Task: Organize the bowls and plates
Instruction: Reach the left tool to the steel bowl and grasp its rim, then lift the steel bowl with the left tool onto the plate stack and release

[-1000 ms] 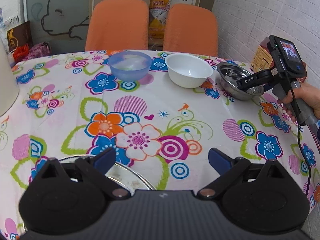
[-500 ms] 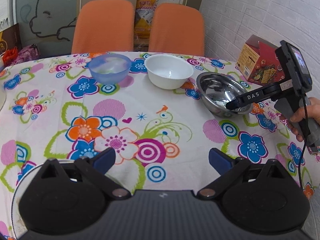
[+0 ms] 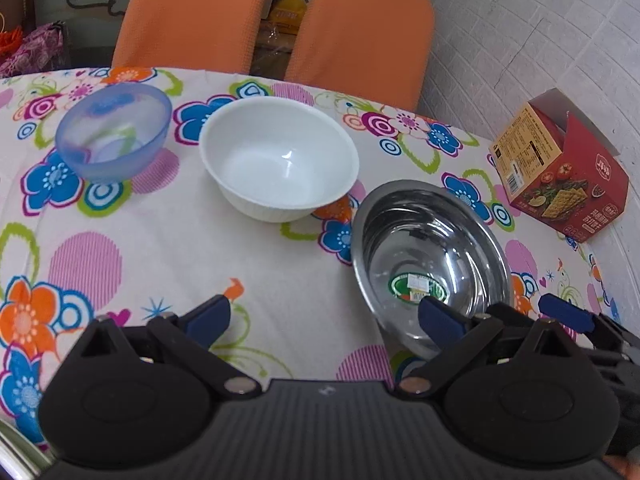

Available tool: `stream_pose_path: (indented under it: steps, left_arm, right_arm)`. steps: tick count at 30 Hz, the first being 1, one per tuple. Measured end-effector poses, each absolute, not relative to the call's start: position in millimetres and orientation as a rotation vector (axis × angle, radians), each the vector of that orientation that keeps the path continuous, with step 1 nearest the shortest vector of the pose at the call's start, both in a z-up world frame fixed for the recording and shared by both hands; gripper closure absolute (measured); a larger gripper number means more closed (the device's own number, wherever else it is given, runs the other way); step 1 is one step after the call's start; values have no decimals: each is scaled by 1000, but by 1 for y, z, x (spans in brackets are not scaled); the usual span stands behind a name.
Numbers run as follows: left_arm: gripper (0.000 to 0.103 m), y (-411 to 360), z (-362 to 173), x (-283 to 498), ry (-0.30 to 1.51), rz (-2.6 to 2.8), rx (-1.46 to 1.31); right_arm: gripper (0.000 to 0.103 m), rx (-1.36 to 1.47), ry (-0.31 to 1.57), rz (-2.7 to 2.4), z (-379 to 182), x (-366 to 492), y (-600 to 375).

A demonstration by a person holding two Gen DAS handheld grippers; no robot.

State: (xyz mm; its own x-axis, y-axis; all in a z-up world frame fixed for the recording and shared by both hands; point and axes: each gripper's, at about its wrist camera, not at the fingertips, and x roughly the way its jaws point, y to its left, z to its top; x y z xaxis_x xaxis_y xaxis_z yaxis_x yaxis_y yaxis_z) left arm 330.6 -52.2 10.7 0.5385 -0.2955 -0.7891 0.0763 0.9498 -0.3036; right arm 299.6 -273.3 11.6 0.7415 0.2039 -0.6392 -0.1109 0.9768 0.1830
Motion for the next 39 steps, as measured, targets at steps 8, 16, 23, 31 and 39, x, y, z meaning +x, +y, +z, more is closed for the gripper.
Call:
stream_pose_path:
  steps: [8, 16, 23, 31, 39]
  left_arm:
    - [4, -76, -5, 356, 1000, -199, -283]
    - [6, -94, -12, 362, 977, -171, -210]
    - [76, -105, -9, 353, 952, -166, -65]
    - [85, -86, -4, 322, 990, -250, -131]
    - [84, -57, 27, 267, 953, -297, -111]
  right_arm:
    - [14, 113, 768, 184, -17, 337, -274]
    - [13, -70, 760, 179, -34, 344, -249]
    - [15, -53, 768, 259, -32, 335, -235]
    - [15, -79, 735, 310, -18, 294, -201]
    - [14, -107, 666, 325, 8, 245, -173]
